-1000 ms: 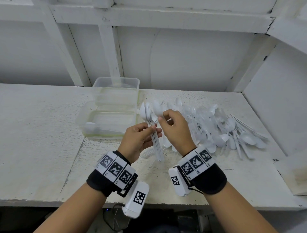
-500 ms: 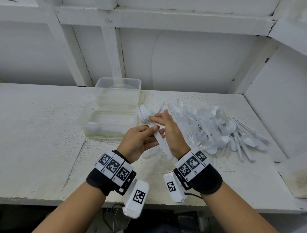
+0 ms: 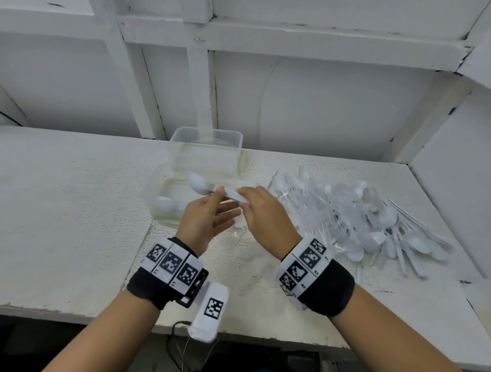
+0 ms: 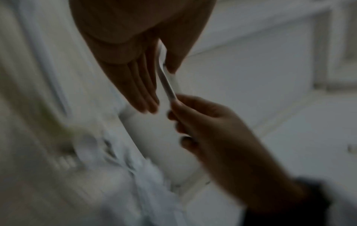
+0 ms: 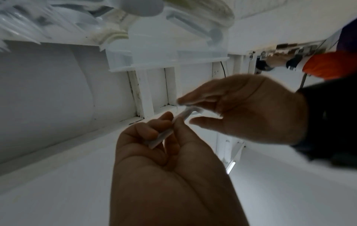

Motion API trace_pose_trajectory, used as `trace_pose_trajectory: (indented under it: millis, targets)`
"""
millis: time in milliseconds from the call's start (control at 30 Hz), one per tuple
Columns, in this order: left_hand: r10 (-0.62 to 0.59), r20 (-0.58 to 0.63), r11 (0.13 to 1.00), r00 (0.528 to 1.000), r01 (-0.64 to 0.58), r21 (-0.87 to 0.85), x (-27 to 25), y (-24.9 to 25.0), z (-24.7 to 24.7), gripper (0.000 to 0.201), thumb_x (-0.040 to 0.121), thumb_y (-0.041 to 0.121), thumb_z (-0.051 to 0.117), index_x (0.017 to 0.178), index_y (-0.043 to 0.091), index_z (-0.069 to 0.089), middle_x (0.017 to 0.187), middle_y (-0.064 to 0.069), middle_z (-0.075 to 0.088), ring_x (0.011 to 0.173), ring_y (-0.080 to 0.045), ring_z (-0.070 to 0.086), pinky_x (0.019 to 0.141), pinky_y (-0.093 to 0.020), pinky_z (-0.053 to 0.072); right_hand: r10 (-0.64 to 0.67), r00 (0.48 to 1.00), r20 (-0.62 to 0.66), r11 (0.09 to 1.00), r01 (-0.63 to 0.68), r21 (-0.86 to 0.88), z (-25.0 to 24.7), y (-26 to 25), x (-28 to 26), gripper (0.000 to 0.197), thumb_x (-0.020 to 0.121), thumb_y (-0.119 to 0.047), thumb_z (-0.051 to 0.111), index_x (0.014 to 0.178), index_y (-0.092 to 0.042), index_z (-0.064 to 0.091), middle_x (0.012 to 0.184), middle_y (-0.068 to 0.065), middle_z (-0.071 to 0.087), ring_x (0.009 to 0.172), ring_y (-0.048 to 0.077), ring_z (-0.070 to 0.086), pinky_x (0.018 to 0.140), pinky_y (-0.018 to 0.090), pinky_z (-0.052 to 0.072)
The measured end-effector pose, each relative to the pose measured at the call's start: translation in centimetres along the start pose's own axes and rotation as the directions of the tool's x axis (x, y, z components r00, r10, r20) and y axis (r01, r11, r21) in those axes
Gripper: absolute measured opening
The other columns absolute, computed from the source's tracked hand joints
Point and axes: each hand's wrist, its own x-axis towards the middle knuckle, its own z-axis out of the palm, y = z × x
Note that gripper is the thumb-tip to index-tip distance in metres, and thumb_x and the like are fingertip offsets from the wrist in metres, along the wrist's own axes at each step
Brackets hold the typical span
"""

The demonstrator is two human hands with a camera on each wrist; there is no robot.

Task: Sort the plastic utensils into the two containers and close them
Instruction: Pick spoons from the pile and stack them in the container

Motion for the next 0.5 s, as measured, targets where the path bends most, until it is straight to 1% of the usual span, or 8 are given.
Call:
trace_pose_trajectory:
  millis: [33, 67, 100, 167, 200, 333, 400, 500]
  targets:
    - [0.058, -0.012, 0.976, 0.998, -0.054, 0.211, 0.2, 0.4, -0.9, 0.034, 0.095, 0.042, 0.045, 0.093, 0.012, 0.063, 0.08, -0.005, 0.071, 0.066, -0.016, 0.066, 0.06, -0.026, 0.053, 0.007, 1.0, 0.009, 1.0, -0.007, 0.009, -0.2, 0.0, 0.7, 0.033, 0.096, -0.012, 0.046, 0.128, -0.009, 0.051, 0.115, 0.011, 0.056, 0.103, 0.024, 0.054, 0.084, 0.025, 0.038]
    - [0.151, -0.024, 0.895, 0.988, -0.127, 0.427, 0.7, 0.9, -2.0, 0.04, 0.095, 0.046, 0.041, 0.096, 0.012, 0.063, 0.078, -0.005, 0.07, 0.06, -0.016, 0.062, 0.054, -0.026, 0.049, 0.013, 1.0, 0.022, 1.0, -0.014, 0.017, -0.4, 0.0, 1.4, 0.032, 0.096, -0.013, 0.046, 0.127, -0.009, 0.052, 0.114, 0.012, 0.056, 0.102, 0.024, 0.053, 0.082, 0.024, 0.036]
    - [0.261, -0.025, 0.768, 0.965, -0.192, 0.611, 1.2, 1.4, -3.2, 0.044, 0.096, 0.047, 0.037, 0.097, 0.011, 0.063, 0.076, -0.004, 0.069, 0.058, -0.016, 0.059, 0.053, -0.026, 0.045, 0.016, 0.999, 0.038, 1.0, -0.017, 0.021, -0.6, -0.1, 2.2, 0.031, 0.096, -0.013, 0.046, 0.127, -0.009, 0.052, 0.113, 0.012, 0.056, 0.101, 0.025, 0.053, 0.081, 0.023, 0.035]
    - [0.42, -0.028, 0.505, 0.907, -0.208, 0.837, 2.7, 2.6, -5.9, 0.048, 0.097, 0.044, 0.035, 0.095, 0.007, 0.065, 0.076, -0.003, 0.068, 0.066, -0.018, 0.059, 0.062, -0.027, 0.041, 0.019, 0.997, 0.08, 1.0, -0.02, 0.019, -0.5, -0.1, 3.9, 0.031, 0.096, -0.013, 0.046, 0.126, -0.008, 0.052, 0.112, 0.013, 0.056, 0.1, 0.025, 0.054, 0.08, 0.023, 0.035]
    - [0.46, -0.046, 0.434, 0.887, -0.179, 0.883, 3.4, 3.2, -7.2, 0.047, 0.098, 0.041, 0.036, 0.094, 0.005, 0.066, 0.078, -0.005, 0.068, 0.075, -0.021, 0.06, 0.066, -0.028, 0.039, 0.023, 0.994, 0.106, 1.0, -0.025, 0.012, -0.3, -0.2, 4.8, 0.03, 0.096, -0.013, 0.046, 0.125, -0.008, 0.052, 0.112, 0.013, 0.056, 0.1, 0.025, 0.054, 0.081, 0.024, 0.036]
    - [0.499, -0.12, 0.365, 0.859, -0.083, 0.927, 7.0, 5.3, -11.9, 0.032, 0.096, 0.026, 0.045, 0.104, 0.003, 0.066, 0.105, -0.014, 0.067, 0.103, -0.032, 0.057, 0.081, -0.033, 0.04, 0.034, 0.971, 0.236, 0.997, -0.018, -0.068, 1.6, -0.6, 8.5, 0.027, 0.096, -0.013, 0.046, 0.121, -0.007, 0.053, 0.113, 0.014, 0.057, 0.1, 0.028, 0.054, 0.083, 0.031, 0.04]
    - [0.449, -0.136, 0.356, 0.883, -0.038, 0.934, 8.6, 6.0, -13.4, 0.031, 0.095, 0.025, 0.047, 0.114, 0.006, 0.063, 0.114, -0.014, 0.064, 0.108, -0.032, 0.055, 0.089, -0.034, 0.04, 0.043, 0.952, 0.303, 0.995, -0.013, -0.102, 2.8, -0.9, 10.1, 0.026, 0.096, -0.013, 0.046, 0.12, -0.006, 0.052, 0.112, 0.015, 0.057, 0.101, 0.029, 0.054, 0.082, 0.032, 0.04]
    - [0.295, -0.143, 0.365, 0.945, 0.027, 0.93, 10.4, 6.3, -14.5, 0.04, 0.094, 0.031, 0.048, 0.127, 0.01, 0.054, 0.121, -0.014, 0.061, 0.105, -0.034, 0.058, 0.093, -0.036, 0.044, 0.074, 0.908, 0.413, 0.987, -0.007, -0.16, 4.6, -1.4, 11.9, 0.023, 0.095, -0.012, 0.044, 0.116, -0.006, 0.052, 0.112, 0.015, 0.059, 0.1, 0.03, 0.054, 0.081, 0.035, 0.042]
